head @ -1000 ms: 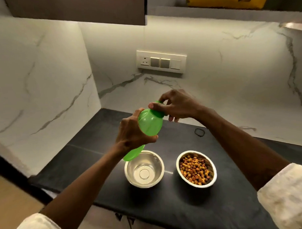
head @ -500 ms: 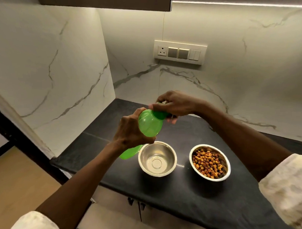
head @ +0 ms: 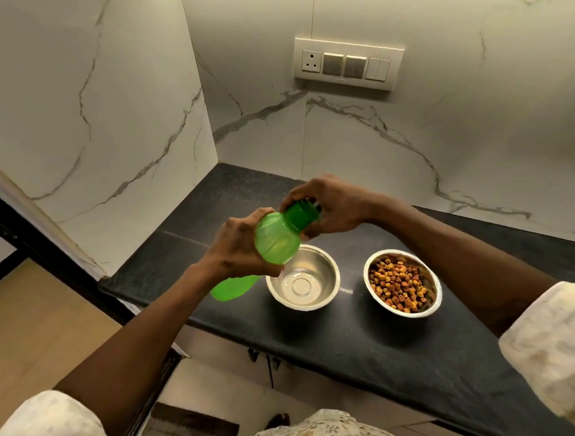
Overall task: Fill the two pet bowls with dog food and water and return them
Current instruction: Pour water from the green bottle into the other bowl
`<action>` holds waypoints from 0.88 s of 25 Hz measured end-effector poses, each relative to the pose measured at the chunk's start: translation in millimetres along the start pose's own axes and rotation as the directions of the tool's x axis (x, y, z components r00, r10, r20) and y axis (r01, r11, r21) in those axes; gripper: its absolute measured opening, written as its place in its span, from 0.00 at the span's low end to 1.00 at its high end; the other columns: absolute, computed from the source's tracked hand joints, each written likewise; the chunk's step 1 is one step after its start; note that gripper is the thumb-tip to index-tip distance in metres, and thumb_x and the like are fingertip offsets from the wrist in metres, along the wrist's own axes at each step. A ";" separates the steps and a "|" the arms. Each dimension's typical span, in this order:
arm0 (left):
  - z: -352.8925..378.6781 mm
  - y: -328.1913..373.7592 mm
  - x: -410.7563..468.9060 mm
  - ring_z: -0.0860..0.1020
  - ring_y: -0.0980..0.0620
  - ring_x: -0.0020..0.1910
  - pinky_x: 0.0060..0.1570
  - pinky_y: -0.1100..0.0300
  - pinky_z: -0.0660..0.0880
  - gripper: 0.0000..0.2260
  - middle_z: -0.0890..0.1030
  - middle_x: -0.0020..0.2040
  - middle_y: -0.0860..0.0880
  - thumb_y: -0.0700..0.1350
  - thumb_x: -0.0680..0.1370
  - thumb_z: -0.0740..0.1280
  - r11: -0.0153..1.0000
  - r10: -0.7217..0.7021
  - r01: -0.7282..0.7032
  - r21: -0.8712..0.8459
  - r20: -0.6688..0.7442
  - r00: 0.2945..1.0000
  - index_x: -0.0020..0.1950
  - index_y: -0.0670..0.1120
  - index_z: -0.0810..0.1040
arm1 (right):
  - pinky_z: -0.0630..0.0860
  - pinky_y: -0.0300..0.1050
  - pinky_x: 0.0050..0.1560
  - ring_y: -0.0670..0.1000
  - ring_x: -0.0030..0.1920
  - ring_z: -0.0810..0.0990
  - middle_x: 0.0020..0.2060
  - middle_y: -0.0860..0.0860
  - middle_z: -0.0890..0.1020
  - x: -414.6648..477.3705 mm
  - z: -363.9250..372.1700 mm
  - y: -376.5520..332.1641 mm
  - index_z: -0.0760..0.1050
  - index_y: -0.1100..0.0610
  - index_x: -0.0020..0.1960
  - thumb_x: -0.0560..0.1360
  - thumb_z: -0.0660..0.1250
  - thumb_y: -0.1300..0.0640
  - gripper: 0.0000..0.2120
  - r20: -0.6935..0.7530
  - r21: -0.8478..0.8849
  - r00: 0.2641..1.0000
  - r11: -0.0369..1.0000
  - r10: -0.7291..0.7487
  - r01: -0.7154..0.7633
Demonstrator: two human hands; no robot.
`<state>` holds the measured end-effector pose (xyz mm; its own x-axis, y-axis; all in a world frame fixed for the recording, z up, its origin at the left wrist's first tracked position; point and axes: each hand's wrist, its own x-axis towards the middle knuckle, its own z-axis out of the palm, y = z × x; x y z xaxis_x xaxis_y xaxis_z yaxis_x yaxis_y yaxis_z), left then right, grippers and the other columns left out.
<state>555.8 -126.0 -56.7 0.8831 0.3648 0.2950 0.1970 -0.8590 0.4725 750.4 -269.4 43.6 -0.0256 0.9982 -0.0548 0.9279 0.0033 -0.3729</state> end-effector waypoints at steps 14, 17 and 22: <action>6.8 -14.3 -10.9 0.84 0.42 0.49 0.53 0.47 0.81 0.50 0.85 0.54 0.44 0.67 0.58 0.77 0.905 -0.203 0.056 0.422 0.313 0.928 0.76 0.51 0.68 | 0.82 0.55 0.62 0.52 0.67 0.77 0.65 0.50 0.81 -25.9 42.7 58.2 0.82 0.48 0.65 0.71 0.81 0.63 0.25 -0.178 0.293 0.967 0.948 0.180 -0.123; 10.5 -14.7 -8.6 0.83 0.43 0.49 0.52 0.48 0.81 0.52 0.85 0.55 0.44 0.68 0.58 0.76 0.876 -0.213 0.024 0.482 0.341 0.916 0.78 0.50 0.66 | 0.82 0.57 0.62 0.53 0.65 0.78 0.63 0.51 0.82 -27.7 48.7 67.6 0.82 0.49 0.65 0.71 0.81 0.62 0.25 -0.165 0.332 0.961 0.930 0.223 -0.158; 15.0 -12.4 -6.6 0.83 0.42 0.49 0.50 0.48 0.82 0.51 0.84 0.56 0.44 0.68 0.58 0.76 0.836 -0.226 -0.027 0.548 0.388 0.894 0.76 0.51 0.65 | 0.83 0.57 0.61 0.54 0.66 0.78 0.64 0.51 0.81 -30.8 54.1 77.6 0.82 0.50 0.65 0.71 0.81 0.63 0.24 -0.163 0.378 0.957 0.911 0.242 -0.166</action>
<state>553.9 -123.1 -76.9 0.9097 0.3809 -0.1653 0.3747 -0.9246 -0.0682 803.1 -303.2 -33.8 0.2606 0.9654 0.0084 0.7085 -0.1853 -0.6809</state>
